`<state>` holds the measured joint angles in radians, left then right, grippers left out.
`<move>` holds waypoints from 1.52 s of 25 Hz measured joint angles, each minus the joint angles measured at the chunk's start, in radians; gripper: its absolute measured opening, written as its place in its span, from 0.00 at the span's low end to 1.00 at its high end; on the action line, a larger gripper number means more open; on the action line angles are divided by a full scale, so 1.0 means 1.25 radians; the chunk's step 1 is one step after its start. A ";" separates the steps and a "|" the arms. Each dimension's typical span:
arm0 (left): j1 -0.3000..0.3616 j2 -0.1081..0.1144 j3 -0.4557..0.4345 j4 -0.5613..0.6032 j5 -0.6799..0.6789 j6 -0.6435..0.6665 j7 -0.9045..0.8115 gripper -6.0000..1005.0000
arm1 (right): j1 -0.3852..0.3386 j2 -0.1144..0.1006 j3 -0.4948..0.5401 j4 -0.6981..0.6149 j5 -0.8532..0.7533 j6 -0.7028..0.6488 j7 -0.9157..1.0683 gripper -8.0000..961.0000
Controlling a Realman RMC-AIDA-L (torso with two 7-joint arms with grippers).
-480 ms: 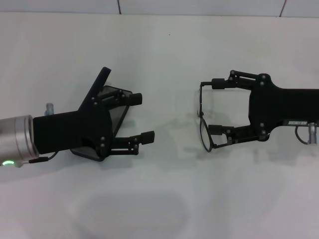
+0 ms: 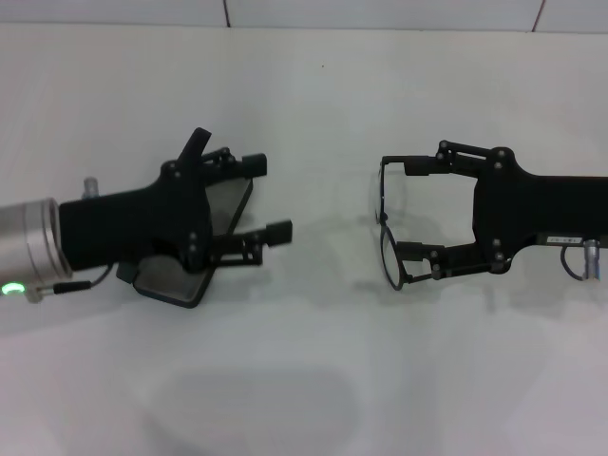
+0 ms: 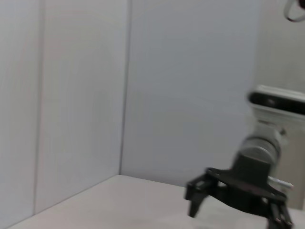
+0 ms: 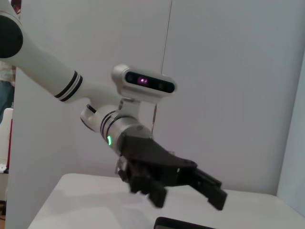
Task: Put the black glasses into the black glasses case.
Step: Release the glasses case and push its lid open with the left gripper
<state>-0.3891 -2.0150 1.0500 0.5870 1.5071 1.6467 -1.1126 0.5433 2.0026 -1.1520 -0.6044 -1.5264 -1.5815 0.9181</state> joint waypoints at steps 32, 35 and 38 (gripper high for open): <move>-0.045 -0.053 -0.022 0.387 0.591 -0.310 -0.758 0.88 | 0.011 0.002 -0.001 -0.004 -0.009 0.019 -0.006 0.92; -0.045 -0.052 -0.022 0.385 0.592 -0.316 -0.757 0.88 | 0.008 0.002 -0.001 -0.012 -0.015 0.017 -0.006 0.92; -0.045 -0.051 -0.018 0.386 0.595 -0.317 -0.757 0.68 | 0.003 0.003 -0.002 -0.027 -0.046 0.014 -0.006 0.92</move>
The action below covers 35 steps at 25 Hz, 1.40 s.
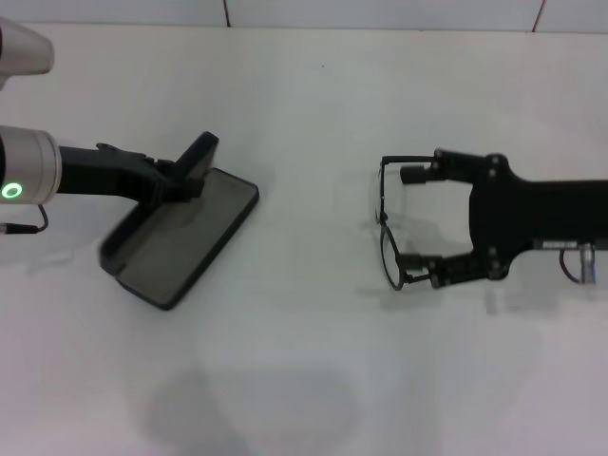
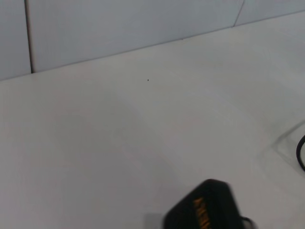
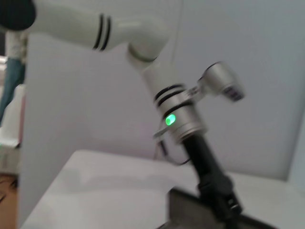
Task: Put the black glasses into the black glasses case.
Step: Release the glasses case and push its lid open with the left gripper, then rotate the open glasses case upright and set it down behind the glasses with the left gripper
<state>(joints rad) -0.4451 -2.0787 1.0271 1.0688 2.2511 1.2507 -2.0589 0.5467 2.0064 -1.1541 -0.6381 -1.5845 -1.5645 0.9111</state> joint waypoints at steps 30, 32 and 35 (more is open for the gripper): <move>-0.249 -0.009 0.237 -0.146 -0.007 -0.120 0.345 0.24 | -0.090 0.010 -0.014 -0.008 -0.049 -0.142 -0.135 0.92; -0.252 -0.009 0.267 -0.141 -0.010 -0.119 0.360 0.25 | -0.094 0.009 -0.013 -0.008 -0.049 -0.144 -0.136 0.91; -0.253 -0.010 0.309 -0.131 -0.011 -0.122 0.370 0.25 | -0.097 0.009 -0.012 -0.007 -0.048 -0.144 -0.137 0.91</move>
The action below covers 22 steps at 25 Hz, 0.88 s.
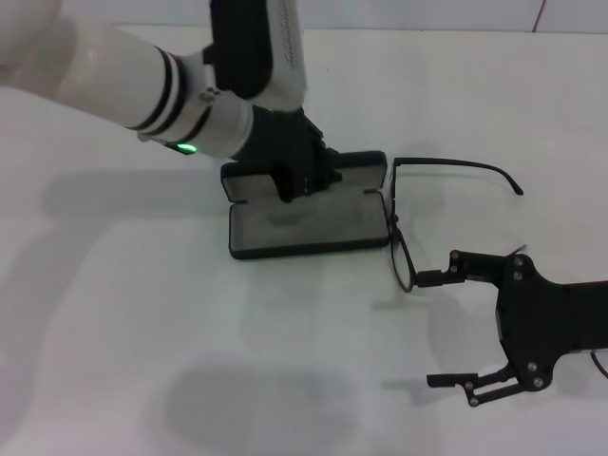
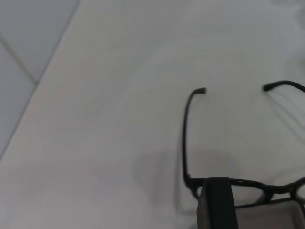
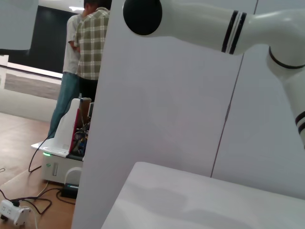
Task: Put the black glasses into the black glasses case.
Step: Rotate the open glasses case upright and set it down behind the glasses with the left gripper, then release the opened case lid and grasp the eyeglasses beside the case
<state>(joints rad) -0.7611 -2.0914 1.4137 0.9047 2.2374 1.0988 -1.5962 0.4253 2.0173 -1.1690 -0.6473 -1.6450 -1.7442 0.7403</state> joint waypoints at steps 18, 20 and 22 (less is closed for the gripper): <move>0.114 0.000 0.031 0.196 0.003 -0.002 -0.112 0.41 | 0.007 0.000 0.037 -0.005 0.012 0.026 0.023 0.91; 0.142 0.000 0.012 0.211 -0.069 -0.006 -0.097 0.45 | 0.018 0.001 0.054 -0.010 0.040 0.055 0.083 0.91; 0.174 0.001 -0.008 0.214 -0.161 -0.006 -0.069 0.49 | 0.038 -0.004 0.062 -0.034 0.064 0.098 0.199 0.90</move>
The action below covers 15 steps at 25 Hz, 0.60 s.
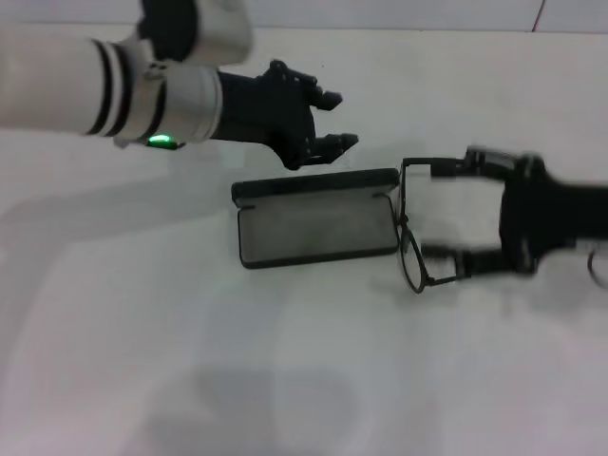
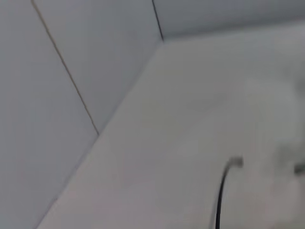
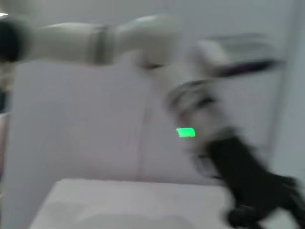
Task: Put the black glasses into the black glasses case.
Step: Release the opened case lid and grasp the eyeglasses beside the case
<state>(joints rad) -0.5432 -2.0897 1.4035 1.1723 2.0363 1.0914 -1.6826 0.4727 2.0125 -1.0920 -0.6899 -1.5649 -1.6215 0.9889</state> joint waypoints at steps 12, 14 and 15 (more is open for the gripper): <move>0.144 -0.001 -0.045 -0.085 -0.364 0.001 0.219 0.48 | 0.070 -0.010 -0.006 -0.363 -0.289 0.091 0.648 0.90; 0.153 0.000 -0.054 -0.115 -0.439 0.003 0.259 0.48 | 0.106 -0.009 -0.012 -0.387 -0.373 0.080 0.777 0.90; 0.156 0.002 -0.054 -0.132 -0.467 0.003 0.280 0.48 | 0.125 -0.008 -0.020 -0.396 -0.419 0.072 0.839 0.90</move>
<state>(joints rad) -0.3486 -2.0877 1.3358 1.0073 1.4522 1.0947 -1.3327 0.6290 2.0031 -1.1165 -1.1850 -2.0886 -1.5317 2.0376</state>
